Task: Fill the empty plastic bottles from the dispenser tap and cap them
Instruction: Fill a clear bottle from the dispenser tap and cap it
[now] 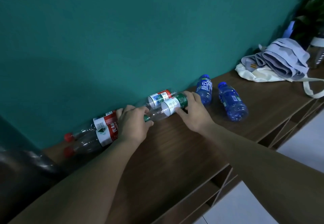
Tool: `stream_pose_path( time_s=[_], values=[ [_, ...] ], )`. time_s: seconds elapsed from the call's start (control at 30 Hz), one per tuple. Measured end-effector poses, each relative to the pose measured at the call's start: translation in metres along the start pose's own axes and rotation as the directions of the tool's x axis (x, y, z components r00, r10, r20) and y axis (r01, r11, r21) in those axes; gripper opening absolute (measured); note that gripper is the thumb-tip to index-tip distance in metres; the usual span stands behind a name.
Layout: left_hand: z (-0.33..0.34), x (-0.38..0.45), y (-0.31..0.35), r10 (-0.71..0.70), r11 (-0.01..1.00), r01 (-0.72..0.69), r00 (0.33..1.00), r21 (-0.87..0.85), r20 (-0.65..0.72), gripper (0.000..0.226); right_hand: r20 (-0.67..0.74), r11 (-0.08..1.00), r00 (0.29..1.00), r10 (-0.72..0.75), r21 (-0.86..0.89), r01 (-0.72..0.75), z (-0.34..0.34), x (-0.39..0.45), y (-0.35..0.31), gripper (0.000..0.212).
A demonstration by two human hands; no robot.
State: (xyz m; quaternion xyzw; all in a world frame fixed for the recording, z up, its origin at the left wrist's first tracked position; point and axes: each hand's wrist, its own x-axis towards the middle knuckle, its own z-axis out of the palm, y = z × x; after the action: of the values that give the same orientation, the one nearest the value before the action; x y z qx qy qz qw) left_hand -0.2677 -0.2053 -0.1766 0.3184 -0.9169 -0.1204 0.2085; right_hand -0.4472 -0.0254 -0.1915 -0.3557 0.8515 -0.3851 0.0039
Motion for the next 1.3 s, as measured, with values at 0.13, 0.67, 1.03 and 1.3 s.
stream_pose_path(
  time_s=[0.13, 0.67, 1.03, 1.3],
  values=[
    [-0.018, -0.013, 0.012, -0.027, 0.921, 0.008, 0.999, -0.389, -0.042, 0.038, -0.087, 0.999, 0.996, 0.020, 0.036, -0.017, -0.018, -0.005, -0.015, 0.079],
    [-0.136, -0.158, 0.107, -0.199, 0.094, 0.139, 0.973, -0.986, 0.119, 0.048, -0.060, 0.974, 0.996, 0.060, 0.222, -0.045, -0.078, -0.169, -0.097, 0.062],
    [-0.234, -0.272, 0.058, -0.078, 0.507, -0.072, 0.989, -0.859, -0.128, 0.066, -0.023, 0.959, 0.967, -0.254, 0.126, 0.255, -0.093, -0.274, -0.209, 0.056],
    [-0.292, -0.335, 0.025, -0.013, 0.555, -0.126, 0.987, -0.822, -0.161, 0.059, -0.024, 0.868, 0.903, -0.429, 0.264, 0.420, -0.128, -0.306, -0.310, 0.039]
  ],
)
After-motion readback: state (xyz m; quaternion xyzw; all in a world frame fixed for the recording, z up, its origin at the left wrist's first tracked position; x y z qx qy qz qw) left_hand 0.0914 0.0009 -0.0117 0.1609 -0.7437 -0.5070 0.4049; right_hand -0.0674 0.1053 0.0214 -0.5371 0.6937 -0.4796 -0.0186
